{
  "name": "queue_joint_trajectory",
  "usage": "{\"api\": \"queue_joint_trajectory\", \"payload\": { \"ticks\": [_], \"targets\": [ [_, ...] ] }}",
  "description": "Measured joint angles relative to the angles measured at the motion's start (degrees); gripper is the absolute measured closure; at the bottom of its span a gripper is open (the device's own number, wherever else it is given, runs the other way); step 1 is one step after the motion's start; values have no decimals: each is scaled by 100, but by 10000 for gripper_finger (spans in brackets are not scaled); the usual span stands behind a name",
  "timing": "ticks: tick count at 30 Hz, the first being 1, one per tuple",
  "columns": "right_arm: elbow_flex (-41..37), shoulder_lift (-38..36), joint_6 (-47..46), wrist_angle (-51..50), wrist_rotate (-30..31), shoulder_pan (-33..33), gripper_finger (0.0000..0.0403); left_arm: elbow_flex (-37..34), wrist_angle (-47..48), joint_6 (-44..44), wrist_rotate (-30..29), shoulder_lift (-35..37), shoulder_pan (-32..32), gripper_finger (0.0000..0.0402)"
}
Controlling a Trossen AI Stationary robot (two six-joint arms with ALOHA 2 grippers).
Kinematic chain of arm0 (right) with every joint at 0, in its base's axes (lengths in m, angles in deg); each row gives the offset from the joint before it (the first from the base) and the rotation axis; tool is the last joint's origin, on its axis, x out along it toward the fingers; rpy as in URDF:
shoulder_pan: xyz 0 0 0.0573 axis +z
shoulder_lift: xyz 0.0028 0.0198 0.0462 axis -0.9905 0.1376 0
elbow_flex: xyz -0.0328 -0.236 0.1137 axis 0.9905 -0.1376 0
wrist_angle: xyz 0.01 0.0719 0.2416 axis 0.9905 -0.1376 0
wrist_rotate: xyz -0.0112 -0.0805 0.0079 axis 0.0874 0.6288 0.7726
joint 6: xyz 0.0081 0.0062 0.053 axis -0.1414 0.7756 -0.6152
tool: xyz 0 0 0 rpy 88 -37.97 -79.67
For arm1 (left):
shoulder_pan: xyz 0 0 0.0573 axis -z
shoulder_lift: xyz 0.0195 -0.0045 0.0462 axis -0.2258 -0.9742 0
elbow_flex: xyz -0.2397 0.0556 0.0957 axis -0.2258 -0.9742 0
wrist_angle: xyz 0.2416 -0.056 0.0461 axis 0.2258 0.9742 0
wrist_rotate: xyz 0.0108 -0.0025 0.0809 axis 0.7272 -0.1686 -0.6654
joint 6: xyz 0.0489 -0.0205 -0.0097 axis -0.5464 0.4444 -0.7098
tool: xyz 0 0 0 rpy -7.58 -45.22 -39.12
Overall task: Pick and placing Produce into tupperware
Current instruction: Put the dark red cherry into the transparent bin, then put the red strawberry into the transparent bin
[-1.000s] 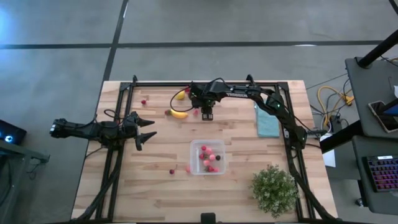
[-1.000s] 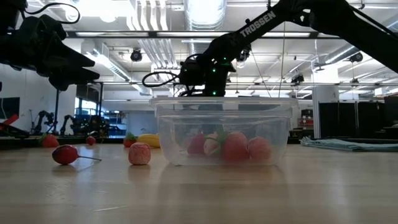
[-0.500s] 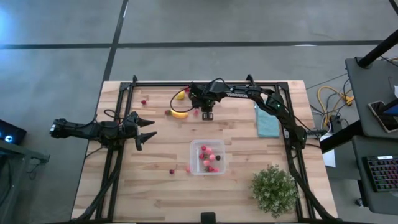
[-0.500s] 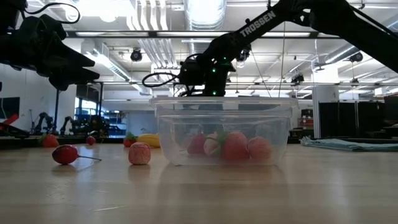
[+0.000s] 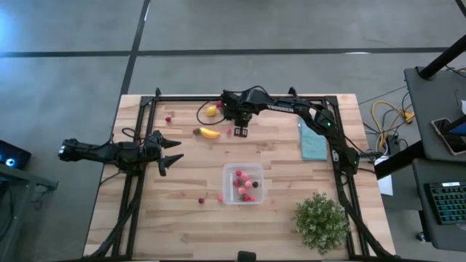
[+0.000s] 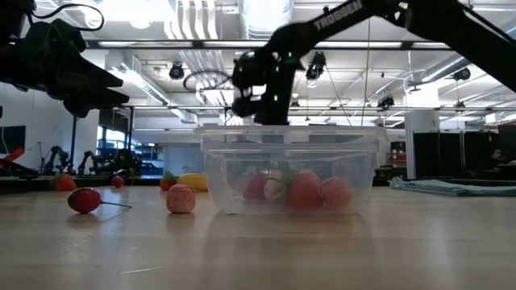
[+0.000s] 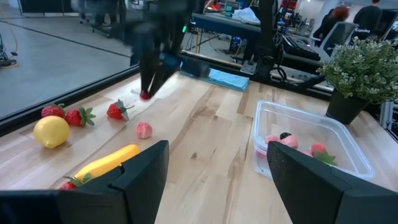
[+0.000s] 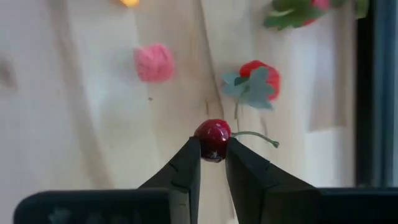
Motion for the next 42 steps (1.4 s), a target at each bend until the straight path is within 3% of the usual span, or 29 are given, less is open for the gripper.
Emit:
{"api": "queue_joint_trajectory", "payload": {
  "ticks": [7,15,23,28,36,42],
  "targets": [
    [290,-717,-716,-1082,-63,585,344,-1,-4,-2,0,-3,0,143],
    [-14,-1314,-1868,-1710,-82,2097,344,-1,-6,0,0,-4,0,143],
    [-182,-1061,-3281,-1652,-108,3151,342,0,-8,-2,2,-4,0,143],
    [-235,-722,-3923,-1458,-602,3311,303,0,-3,-1,0,-6,0,143],
    [-180,-698,-3897,-1389,-426,3372,225,-1,-5,-2,0,-13,0,143],
    [182,-757,-2480,-874,-208,3400,205,-2,-6,-2,0,-15,0,143]
  ]
}}
